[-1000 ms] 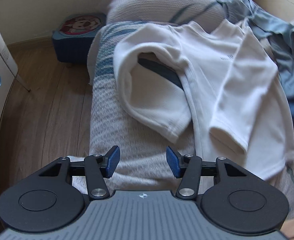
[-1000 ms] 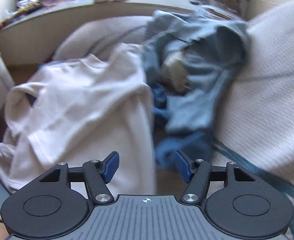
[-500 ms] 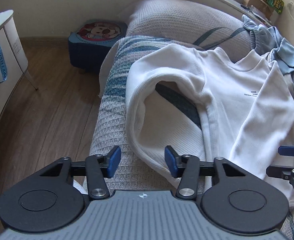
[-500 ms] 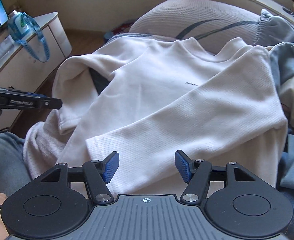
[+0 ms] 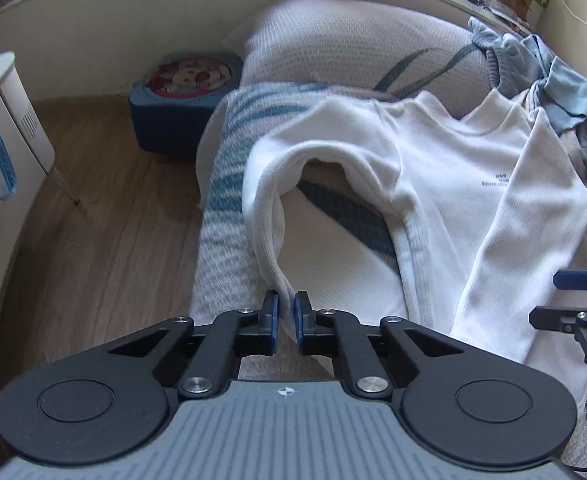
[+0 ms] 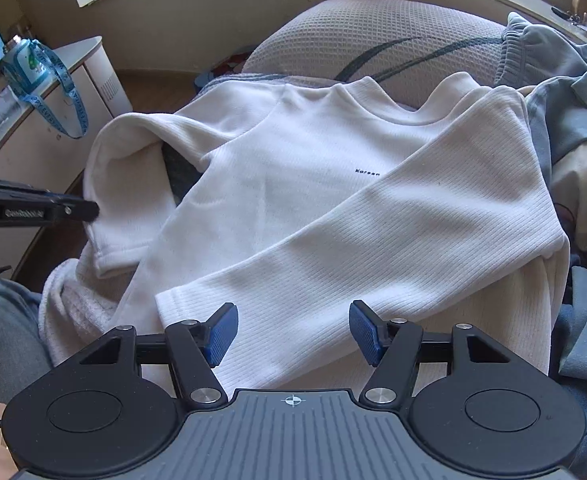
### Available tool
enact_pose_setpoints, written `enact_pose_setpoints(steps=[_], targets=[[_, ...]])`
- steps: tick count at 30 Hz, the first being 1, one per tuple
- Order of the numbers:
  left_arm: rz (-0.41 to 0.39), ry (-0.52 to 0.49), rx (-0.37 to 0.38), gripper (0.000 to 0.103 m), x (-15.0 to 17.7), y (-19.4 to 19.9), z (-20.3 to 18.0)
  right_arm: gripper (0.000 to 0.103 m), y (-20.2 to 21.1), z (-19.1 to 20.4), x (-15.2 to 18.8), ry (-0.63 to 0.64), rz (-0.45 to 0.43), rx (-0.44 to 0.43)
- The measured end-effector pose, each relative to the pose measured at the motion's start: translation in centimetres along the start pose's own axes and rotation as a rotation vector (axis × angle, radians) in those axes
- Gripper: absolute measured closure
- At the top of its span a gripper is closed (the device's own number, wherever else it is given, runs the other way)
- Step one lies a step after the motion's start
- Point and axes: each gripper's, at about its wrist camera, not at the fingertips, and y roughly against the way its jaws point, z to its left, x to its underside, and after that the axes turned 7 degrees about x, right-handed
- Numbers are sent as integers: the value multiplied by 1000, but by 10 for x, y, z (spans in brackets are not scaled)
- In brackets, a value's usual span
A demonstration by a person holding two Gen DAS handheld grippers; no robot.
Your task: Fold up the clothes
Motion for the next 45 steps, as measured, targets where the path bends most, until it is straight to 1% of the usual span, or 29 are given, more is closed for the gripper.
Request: enact_pose_setpoints(steps=[3,6,8,9,10,12,13,15,16,17,18,21,22,24,27,28,30,33,34,35,39,42,45], targets=[[-59,-17,-29,96,-16,19,-2,40,1,-4,-1,-7,-7,9],[-144,-44,-69,97,-37,41,-8,40,4,-10,0,-14,-15,15],[-206,-66,-72,98,-52,56,-18,40,5,-14,1,-26,-17,22],[-238,-78,-56,98,-60,65,-25,40,6,-16,2,-34,-18,25],[-263,-95,-14,98,-66,72,-36,40,7,-18,4,-42,-18,29],[-281,-148,92,98,-74,82,-64,40,8,-22,6,-57,-19,36],[-269,-188,144,98,-74,82,-82,40,8,-24,7,-64,-20,39],[-218,-261,233,98,-67,74,-112,40,11,-28,9,-80,-24,49],[-184,-280,262,97,-61,67,-121,40,12,-30,10,-86,-28,53],[-152,-286,273,96,-55,58,-126,40,14,-33,11,-91,-32,58],[-120,-275,268,96,-49,49,-125,40,16,-35,12,-92,-33,64],[-39,-188,227,96,-35,26,-104,40,16,-39,12,-89,-30,77],[-26,-162,205,96,-30,23,-94,40,15,-39,11,-83,-28,79],[-3,-110,160,92,-19,16,-72,40,13,-36,8,-71,-29,71],[24,-14,112,77,-2,14,-35,40,9,-24,-1,-44,-45,37],[30,25,103,66,2,14,-22,40,8,-19,-5,-31,-53,20],[39,113,88,55,13,15,5,40,7,-7,-11,-5,-63,-4],[37,223,77,50,26,17,37,40,4,11,-20,37,-79,-37],[36,259,79,43,30,17,46,40,4,16,-22,49,-83,-44],[31,295,85,40,33,17,54,40,5,19,-23,59,-86,-46],[25,427,105,38,40,15,88,40,5,28,-28,74,-94,-47],[3,524,126,38,38,13,114,40,2,33,-32,84,-94,-44],[-1,658,176,38,37,4,143,40,-2,39,-36,103,-91,-44]])
